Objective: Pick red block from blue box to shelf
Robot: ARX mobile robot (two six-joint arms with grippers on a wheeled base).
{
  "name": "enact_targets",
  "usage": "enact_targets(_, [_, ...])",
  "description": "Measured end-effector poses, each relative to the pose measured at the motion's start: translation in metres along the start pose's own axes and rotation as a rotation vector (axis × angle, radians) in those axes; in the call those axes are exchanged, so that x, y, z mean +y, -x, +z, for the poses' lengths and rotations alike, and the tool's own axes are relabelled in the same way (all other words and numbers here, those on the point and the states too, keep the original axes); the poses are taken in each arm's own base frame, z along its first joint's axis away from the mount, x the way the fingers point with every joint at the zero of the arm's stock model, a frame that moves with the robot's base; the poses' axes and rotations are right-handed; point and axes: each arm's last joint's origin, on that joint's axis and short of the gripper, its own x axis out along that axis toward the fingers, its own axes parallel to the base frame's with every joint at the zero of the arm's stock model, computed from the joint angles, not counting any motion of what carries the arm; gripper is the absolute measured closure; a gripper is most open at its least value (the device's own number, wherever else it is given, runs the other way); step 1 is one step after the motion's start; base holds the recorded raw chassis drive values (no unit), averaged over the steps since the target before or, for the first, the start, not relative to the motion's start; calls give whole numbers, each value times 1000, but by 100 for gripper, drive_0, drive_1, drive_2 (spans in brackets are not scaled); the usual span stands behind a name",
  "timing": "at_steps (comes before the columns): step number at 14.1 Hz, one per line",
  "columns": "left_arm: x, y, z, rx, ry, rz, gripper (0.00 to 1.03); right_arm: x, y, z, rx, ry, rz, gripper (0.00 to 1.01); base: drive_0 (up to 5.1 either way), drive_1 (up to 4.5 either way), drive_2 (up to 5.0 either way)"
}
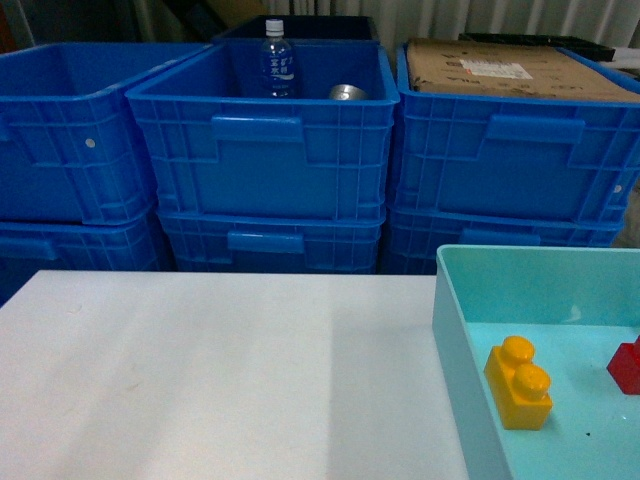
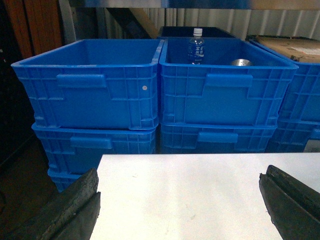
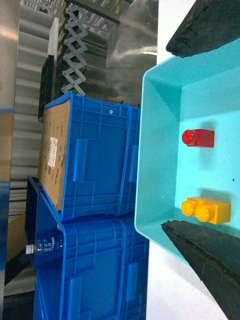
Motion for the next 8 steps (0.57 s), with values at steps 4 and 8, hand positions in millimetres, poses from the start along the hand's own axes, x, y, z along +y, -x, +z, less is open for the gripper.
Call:
enact_targets(4, [0, 0, 0, 0, 0, 0, 5, 0, 0, 0, 0, 0, 0, 3, 0, 0, 0])
enact_targets(8, [0, 0, 0, 0, 0, 0, 5, 0, 0, 0, 0, 0, 0, 3, 0, 0, 0])
